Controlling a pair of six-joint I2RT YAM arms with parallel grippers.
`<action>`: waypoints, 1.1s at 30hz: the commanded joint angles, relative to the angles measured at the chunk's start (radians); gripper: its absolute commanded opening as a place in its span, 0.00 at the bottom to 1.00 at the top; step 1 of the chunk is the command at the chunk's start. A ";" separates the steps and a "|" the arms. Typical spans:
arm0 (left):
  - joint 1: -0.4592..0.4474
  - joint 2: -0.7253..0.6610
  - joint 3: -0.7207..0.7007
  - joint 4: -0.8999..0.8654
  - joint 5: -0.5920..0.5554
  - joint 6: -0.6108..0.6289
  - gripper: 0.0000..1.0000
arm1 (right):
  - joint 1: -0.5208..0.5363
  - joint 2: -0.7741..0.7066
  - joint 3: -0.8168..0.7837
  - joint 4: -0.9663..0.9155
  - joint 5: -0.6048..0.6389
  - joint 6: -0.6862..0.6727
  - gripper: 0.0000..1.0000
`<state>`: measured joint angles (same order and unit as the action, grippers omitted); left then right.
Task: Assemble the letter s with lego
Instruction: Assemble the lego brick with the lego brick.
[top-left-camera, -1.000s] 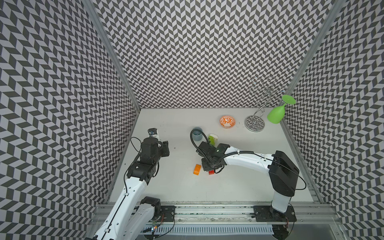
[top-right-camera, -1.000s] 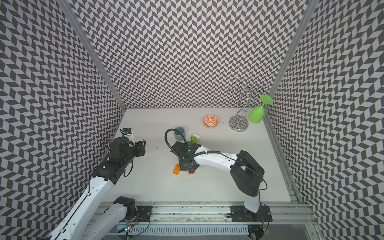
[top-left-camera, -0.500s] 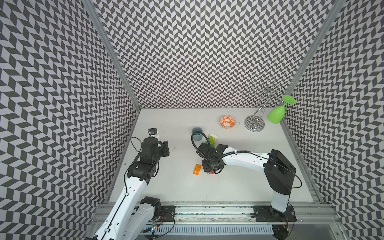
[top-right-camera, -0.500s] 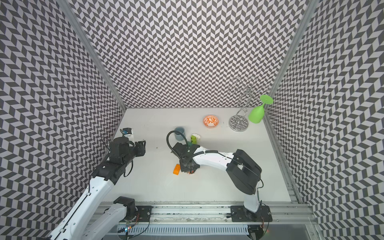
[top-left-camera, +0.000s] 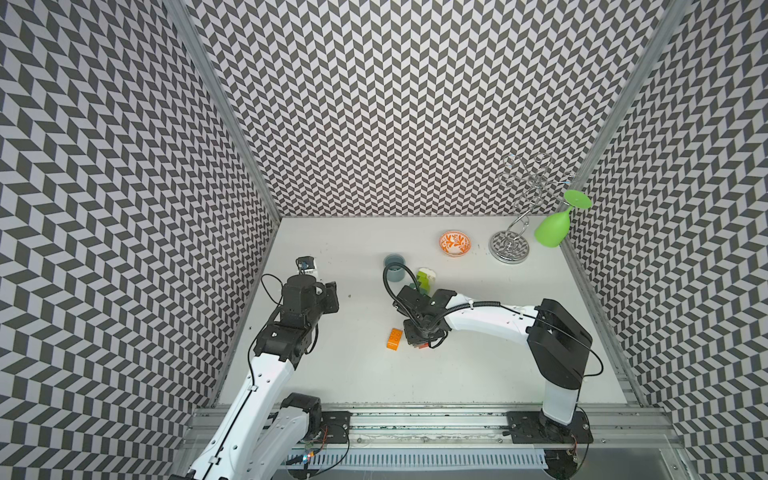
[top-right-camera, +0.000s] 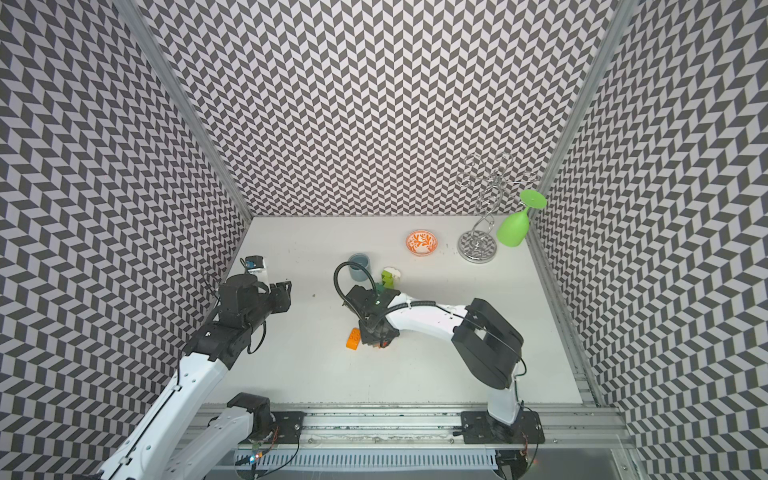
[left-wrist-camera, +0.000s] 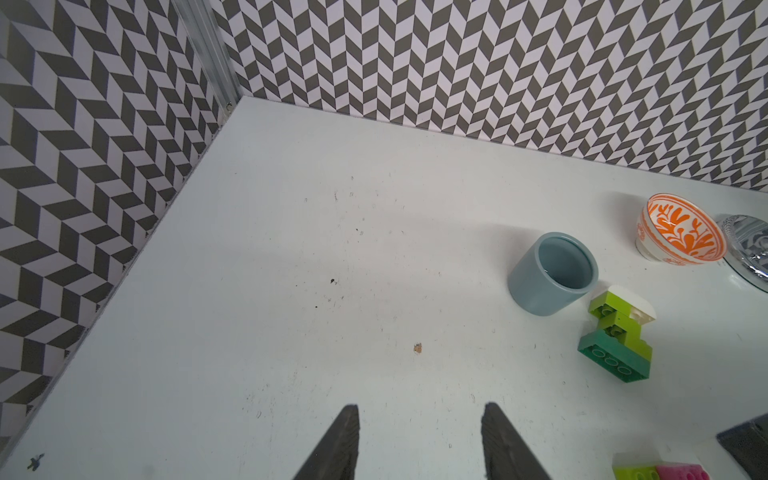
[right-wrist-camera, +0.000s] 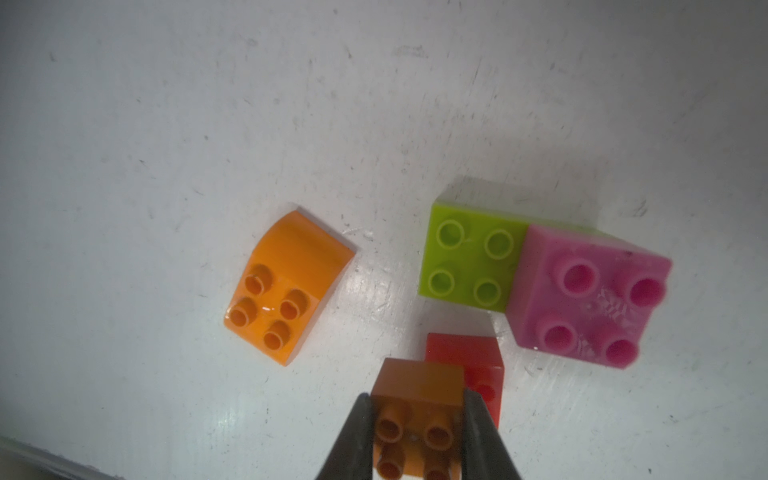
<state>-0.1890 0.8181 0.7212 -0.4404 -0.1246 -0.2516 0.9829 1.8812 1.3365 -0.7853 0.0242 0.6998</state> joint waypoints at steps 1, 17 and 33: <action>0.006 -0.004 -0.002 0.019 0.007 0.011 0.49 | -0.005 0.030 -0.033 0.014 -0.014 0.013 0.00; 0.008 -0.008 0.000 0.017 0.005 0.011 0.49 | -0.026 0.098 -0.062 0.035 -0.032 -0.012 0.00; 0.013 -0.027 -0.002 0.019 0.000 0.012 0.50 | -0.042 0.081 -0.067 0.040 -0.080 -0.005 0.00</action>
<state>-0.1825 0.8078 0.7208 -0.4408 -0.1253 -0.2516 0.9455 1.8824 1.3205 -0.7578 -0.0494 0.6819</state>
